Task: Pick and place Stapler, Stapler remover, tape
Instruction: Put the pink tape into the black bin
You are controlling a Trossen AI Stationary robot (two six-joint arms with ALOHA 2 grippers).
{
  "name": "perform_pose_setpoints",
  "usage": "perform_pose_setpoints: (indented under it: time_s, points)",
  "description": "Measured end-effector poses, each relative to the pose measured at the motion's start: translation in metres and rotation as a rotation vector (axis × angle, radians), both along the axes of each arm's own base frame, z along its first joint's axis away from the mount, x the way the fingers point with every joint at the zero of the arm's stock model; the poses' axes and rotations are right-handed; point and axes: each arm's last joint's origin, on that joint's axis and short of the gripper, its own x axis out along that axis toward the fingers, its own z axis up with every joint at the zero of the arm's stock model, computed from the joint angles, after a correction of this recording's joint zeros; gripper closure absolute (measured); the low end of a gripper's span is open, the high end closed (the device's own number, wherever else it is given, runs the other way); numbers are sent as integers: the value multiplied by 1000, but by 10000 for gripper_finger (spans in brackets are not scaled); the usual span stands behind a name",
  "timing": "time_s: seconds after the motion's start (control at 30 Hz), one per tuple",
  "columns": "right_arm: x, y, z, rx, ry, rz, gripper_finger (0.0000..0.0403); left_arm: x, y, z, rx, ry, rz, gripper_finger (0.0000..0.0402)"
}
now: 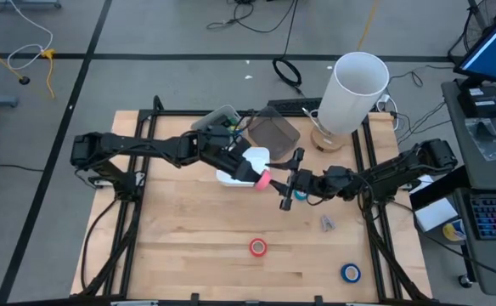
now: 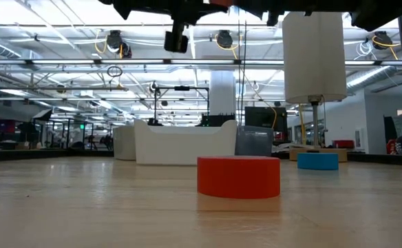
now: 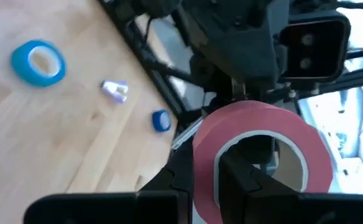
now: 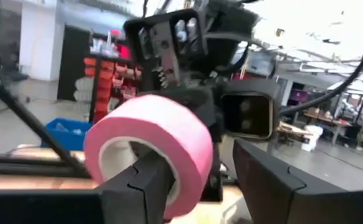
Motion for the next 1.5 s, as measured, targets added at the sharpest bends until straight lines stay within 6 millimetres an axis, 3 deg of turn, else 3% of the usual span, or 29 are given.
perform_pose_setpoints:
  time_s: [0.13, 0.27, 0.37, 0.57, 0.8, 1.0, 1.23, 1.5]
  points:
    - [0, 0, 0, 6, -3, 5, 265, 4, -1, -5, -5, 8, -17, 366]
    - [1, 0, -3, 60, 9, 15, 328, 6, -1, -9, 25, 8, -29, 366]
    - [1, 0, -4, 90, 20, 23, 371, 6, 2, -10, 59, 2, -27, 338]
    - [2, -1, -9, 188, 46, 29, 370, 2, 15, -14, 123, 0, -75, 235]
    - [3, -2, -21, 245, 148, -28, 370, -15, 53, -29, 145, 105, -147, 155]
    - [2, -21, -23, 256, 144, -277, 370, -40, 81, -51, 247, 357, -78, 141]
    - [6, -61, -17, 258, 165, -543, 370, -55, 85, -63, 413, 592, -11, 140]
    - [25, -87, 32, 170, 407, -713, 370, -63, 79, -65, 599, 719, -22, 140]
